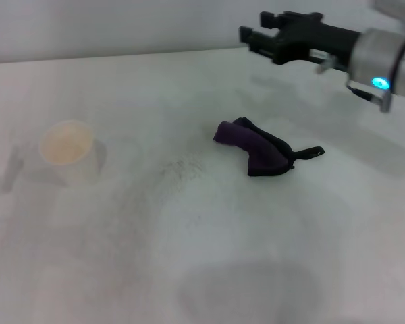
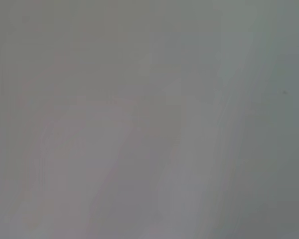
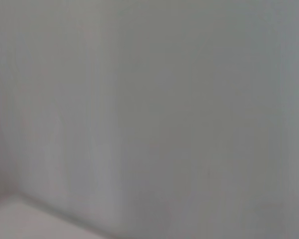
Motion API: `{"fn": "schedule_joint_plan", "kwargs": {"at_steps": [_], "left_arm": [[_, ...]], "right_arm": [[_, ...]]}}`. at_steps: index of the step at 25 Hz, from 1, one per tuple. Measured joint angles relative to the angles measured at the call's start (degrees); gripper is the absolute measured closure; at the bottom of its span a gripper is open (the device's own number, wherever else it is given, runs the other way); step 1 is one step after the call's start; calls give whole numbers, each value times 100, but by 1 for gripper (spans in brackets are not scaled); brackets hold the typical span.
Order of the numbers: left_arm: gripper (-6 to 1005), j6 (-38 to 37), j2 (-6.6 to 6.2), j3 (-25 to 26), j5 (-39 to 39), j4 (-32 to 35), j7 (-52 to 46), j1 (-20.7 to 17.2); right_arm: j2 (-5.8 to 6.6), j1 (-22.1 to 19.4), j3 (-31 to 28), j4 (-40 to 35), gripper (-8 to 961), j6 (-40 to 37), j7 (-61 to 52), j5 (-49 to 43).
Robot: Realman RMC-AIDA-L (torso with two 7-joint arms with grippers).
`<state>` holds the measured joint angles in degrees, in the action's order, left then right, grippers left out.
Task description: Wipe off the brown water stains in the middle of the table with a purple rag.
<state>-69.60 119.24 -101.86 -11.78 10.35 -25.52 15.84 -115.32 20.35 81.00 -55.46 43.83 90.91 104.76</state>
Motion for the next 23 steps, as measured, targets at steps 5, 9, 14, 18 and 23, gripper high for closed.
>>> {"fn": "schedule_joint_plan", "kwargs": {"at_steps": [5, 9, 14, 18, 23], "left_arm": [[111, 0, -4, -1, 1, 4, 1, 19], [111, 0, -5, 0, 1, 10, -4, 27], [111, 17, 0, 0, 1, -7, 3, 63], [112, 73, 3, 0, 1, -13, 11, 63], [112, 84, 6, 0, 1, -82, 37, 75]], "right_arm": [[-23, 140, -1113, 2078, 425, 1765, 2107, 1979], [-73, 193, -1381, 3709, 426, 2606, 4658, 3366], [-87, 216, -1596, 4968, 426, 2528, 6990, 4215], [-87, 209, -2067, 5256, 426, 2363, 7097, 4236], [-87, 193, -2140, 5290, 425, 2336, 6943, 4236]]}}
